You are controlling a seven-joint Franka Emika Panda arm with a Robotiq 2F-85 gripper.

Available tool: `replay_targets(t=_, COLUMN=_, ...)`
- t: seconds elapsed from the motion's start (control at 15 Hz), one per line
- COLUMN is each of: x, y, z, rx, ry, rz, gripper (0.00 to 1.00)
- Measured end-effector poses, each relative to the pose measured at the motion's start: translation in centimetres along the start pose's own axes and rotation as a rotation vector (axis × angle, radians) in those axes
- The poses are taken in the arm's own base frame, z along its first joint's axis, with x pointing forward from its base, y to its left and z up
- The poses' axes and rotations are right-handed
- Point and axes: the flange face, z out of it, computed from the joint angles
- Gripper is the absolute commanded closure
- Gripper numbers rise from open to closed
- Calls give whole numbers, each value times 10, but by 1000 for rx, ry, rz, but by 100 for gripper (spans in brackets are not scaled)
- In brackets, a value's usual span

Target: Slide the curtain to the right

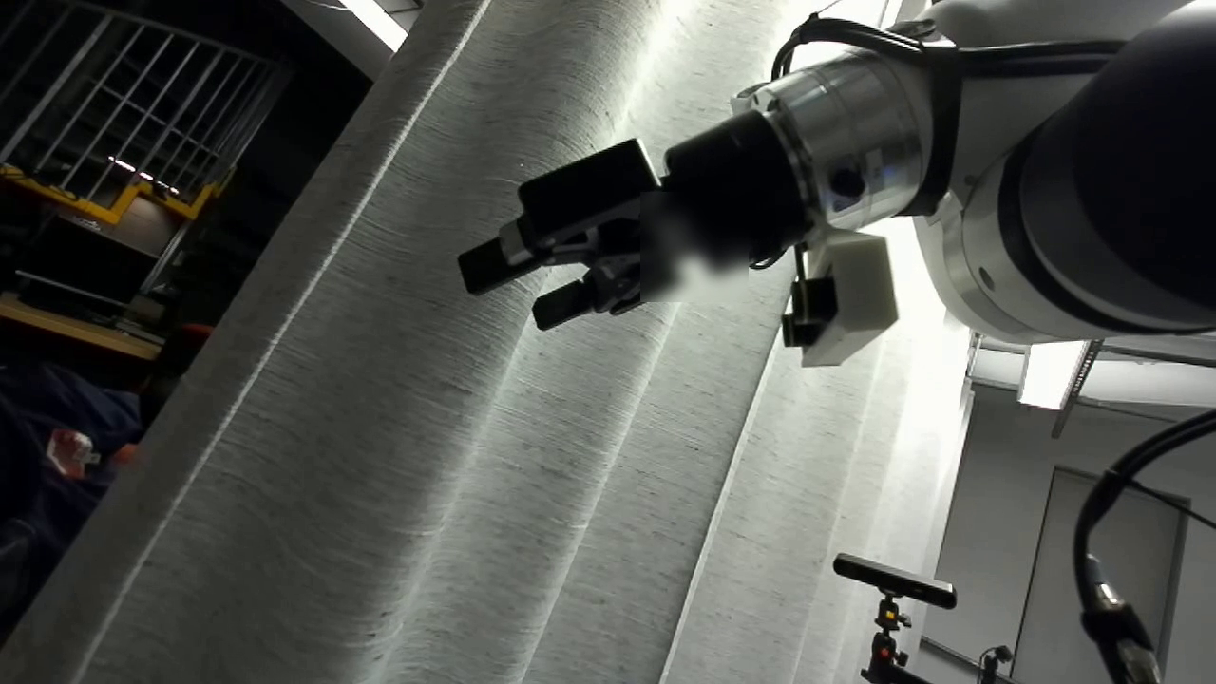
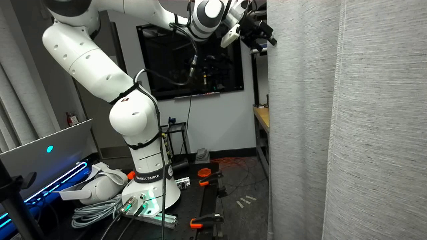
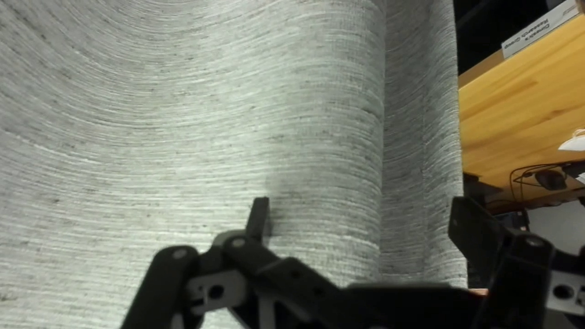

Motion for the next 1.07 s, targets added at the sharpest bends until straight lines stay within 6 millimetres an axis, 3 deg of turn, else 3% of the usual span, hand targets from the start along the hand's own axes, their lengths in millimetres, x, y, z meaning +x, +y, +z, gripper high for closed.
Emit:
replay_targets(t=0.53, x=4, y=0, z=-1, rx=-10, ry=17, rz=6, gripper=0)
replay_targets(t=1.07, x=70, y=6, z=-49, rx=-79, ry=294, rz=136, gripper=0)
